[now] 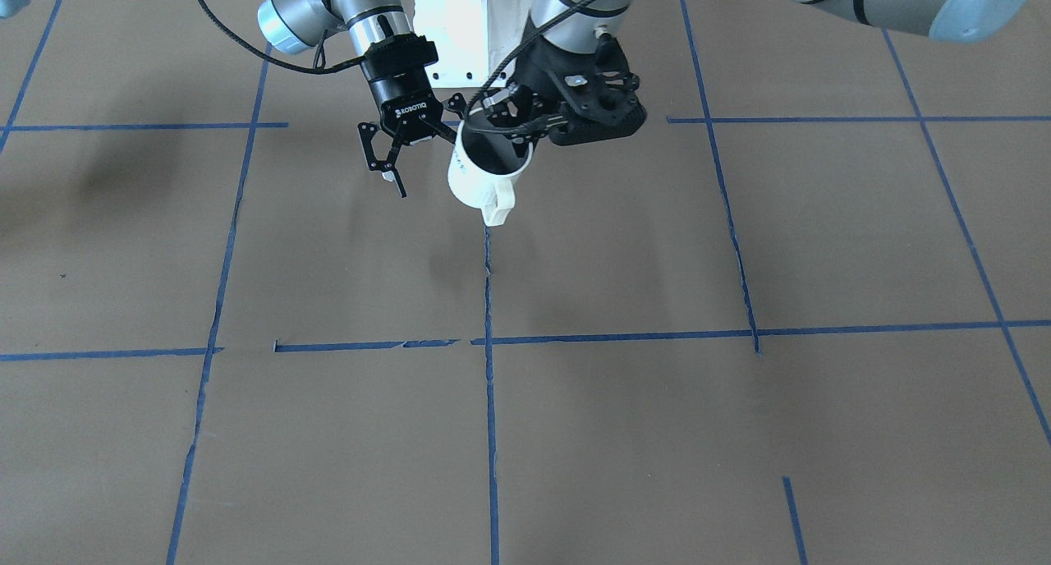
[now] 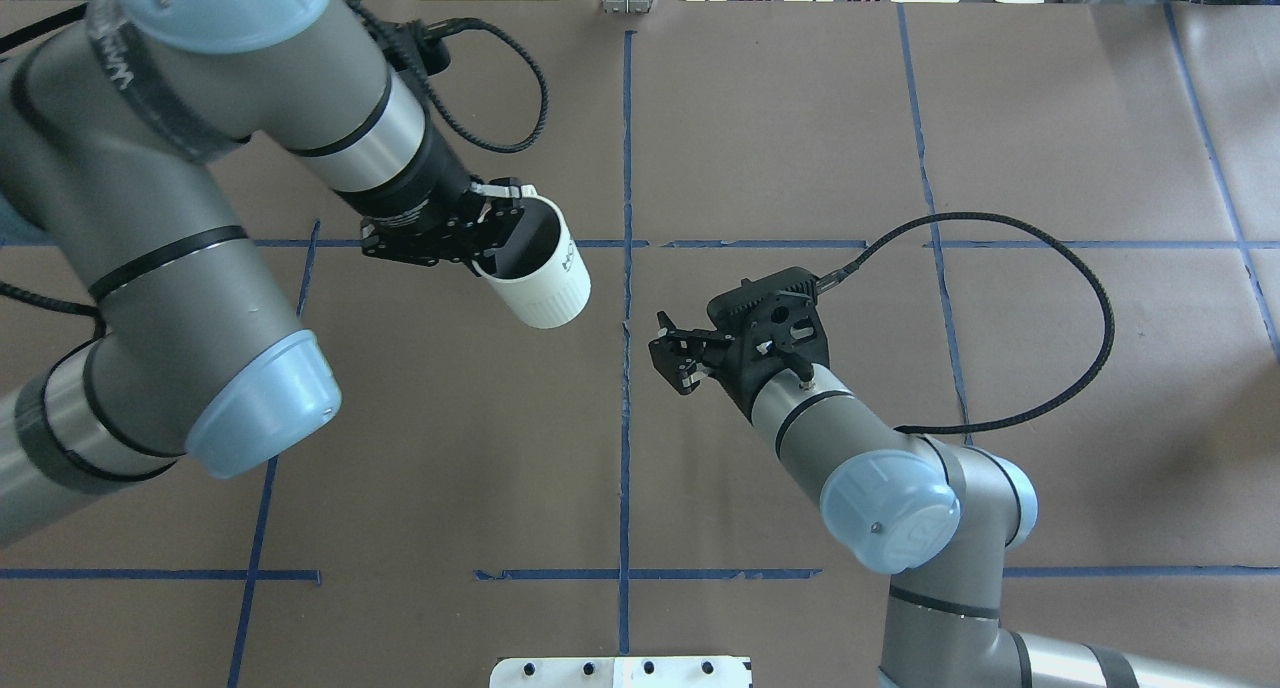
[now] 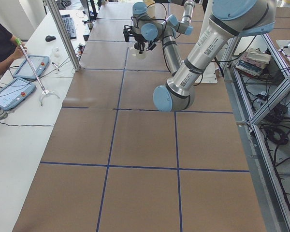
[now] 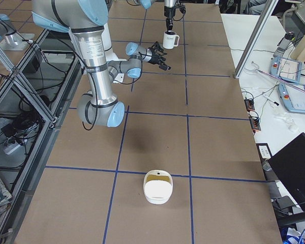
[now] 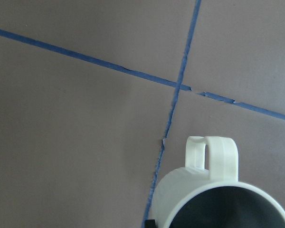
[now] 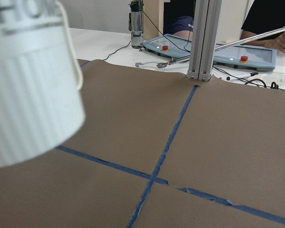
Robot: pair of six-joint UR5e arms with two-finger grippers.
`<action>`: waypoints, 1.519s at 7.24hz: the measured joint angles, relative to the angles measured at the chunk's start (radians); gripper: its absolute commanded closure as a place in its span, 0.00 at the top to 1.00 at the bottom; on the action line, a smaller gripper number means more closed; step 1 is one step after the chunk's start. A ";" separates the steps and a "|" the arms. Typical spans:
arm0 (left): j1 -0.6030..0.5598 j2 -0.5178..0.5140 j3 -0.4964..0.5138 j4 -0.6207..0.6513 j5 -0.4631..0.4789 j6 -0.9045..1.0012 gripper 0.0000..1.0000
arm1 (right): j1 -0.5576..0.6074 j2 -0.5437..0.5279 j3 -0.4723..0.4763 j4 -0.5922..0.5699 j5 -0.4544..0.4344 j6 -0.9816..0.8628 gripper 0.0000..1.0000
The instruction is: Left arm hands cup to right arm to dump lemon
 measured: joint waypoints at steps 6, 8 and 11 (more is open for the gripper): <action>-0.144 0.585 0.058 -0.464 0.110 0.413 0.00 | 0.656 -0.154 -0.012 -0.018 0.930 -0.152 1.00; -0.244 0.652 0.230 -0.658 -0.012 0.464 0.00 | 0.740 -0.195 -0.005 -0.024 1.047 -0.175 1.00; -0.329 0.682 0.335 -0.743 -0.133 0.513 0.11 | 0.753 -0.212 0.003 -0.024 1.066 -0.178 1.00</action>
